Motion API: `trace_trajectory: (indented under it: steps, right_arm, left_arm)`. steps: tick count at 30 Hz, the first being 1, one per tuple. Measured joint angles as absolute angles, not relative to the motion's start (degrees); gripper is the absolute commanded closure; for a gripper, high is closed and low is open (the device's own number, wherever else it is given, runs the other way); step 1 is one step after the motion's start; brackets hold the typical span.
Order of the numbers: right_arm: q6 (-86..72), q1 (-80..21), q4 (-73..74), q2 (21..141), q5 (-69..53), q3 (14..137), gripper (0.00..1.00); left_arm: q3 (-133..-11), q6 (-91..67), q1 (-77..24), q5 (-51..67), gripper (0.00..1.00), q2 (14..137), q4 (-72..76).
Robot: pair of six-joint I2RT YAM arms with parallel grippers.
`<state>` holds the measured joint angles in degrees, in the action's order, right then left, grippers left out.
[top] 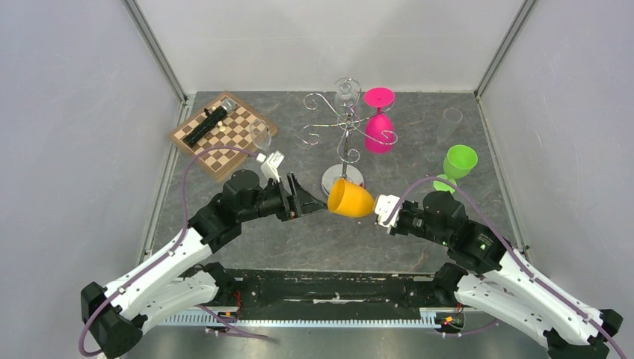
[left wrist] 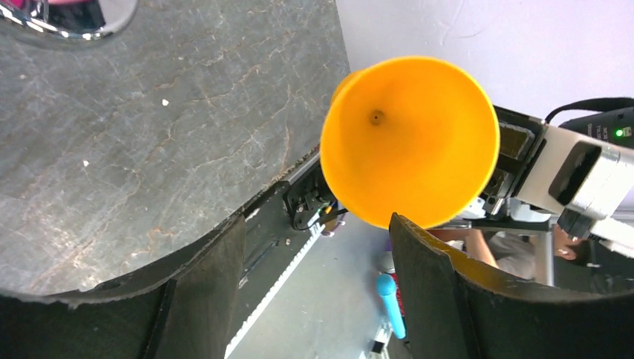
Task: Take the wine glass off the wine glass rack
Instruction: Place the wine glass at the center of the board.
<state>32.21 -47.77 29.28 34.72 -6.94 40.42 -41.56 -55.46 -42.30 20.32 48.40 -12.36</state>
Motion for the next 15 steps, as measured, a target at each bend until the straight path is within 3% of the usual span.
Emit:
trace_trajectory:
  steps: [15]
  right_arm:
    - [37.67,-47.77,29.28,36.67,-13.1,40.73,1.0]
  left_arm:
    - [-36.14,-65.17,-39.44,26.52,0.3,49.93,-3.64]
